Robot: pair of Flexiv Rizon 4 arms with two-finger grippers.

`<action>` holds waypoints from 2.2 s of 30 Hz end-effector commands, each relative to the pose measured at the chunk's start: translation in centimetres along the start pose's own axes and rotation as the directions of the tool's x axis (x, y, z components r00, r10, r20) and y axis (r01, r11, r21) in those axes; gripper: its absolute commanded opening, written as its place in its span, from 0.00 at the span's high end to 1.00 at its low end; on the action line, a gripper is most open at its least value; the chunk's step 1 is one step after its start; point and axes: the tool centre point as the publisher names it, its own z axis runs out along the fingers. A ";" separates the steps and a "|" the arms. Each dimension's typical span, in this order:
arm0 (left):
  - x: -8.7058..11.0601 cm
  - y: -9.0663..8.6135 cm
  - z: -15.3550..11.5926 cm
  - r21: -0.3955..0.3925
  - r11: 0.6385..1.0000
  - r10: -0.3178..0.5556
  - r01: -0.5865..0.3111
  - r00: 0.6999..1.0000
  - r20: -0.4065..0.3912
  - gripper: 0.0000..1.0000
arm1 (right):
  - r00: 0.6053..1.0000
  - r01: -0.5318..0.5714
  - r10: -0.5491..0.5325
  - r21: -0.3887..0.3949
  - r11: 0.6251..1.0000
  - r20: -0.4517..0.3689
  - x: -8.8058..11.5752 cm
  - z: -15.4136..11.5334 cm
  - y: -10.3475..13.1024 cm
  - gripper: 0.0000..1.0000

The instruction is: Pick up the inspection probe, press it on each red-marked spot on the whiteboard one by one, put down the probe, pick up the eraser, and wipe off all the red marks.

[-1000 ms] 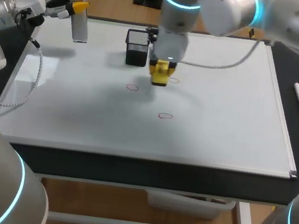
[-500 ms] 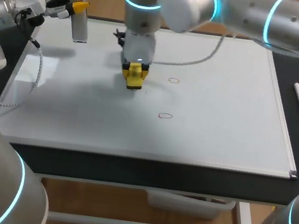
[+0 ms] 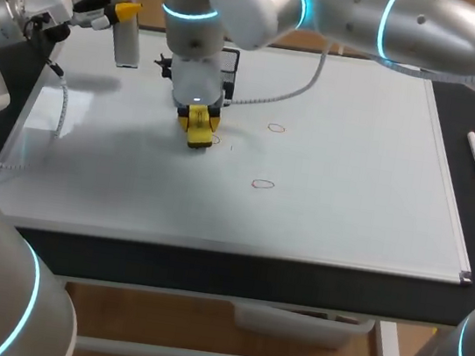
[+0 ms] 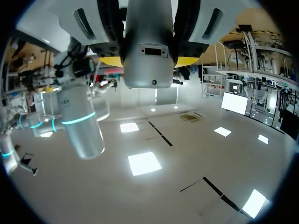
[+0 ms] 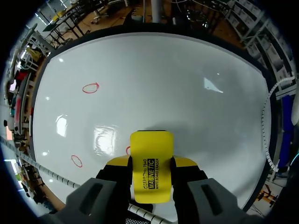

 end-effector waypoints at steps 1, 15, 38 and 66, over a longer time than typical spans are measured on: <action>0.0 -0.1 0.1 0.002 1.000 0.001 -0.001 1.000 0.001 1.00 | 0.999 -0.008 0.008 0.007 1.000 -0.031 -0.1 0.1 -0.2 1.00; 0.0 -0.1 0.1 0.002 1.000 0.001 -0.001 1.000 0.001 1.00 | 1.000 -0.014 0.015 0.019 1.000 -0.013 0.3 1.1 -0.2 1.00; 0.0 -0.1 0.1 0.002 1.000 0.001 -0.001 1.000 0.001 1.00 | 0.996 -0.092 0.092 0.043 0.995 0.007 3.1 1.8 0.5 1.00; 0.0 -0.1 0.1 0.002 1.000 0.001 -0.001 1.000 0.001 1.00 | 0.988 -0.156 0.156 0.040 0.987 -0.002 6.9 2.1 0.9 1.00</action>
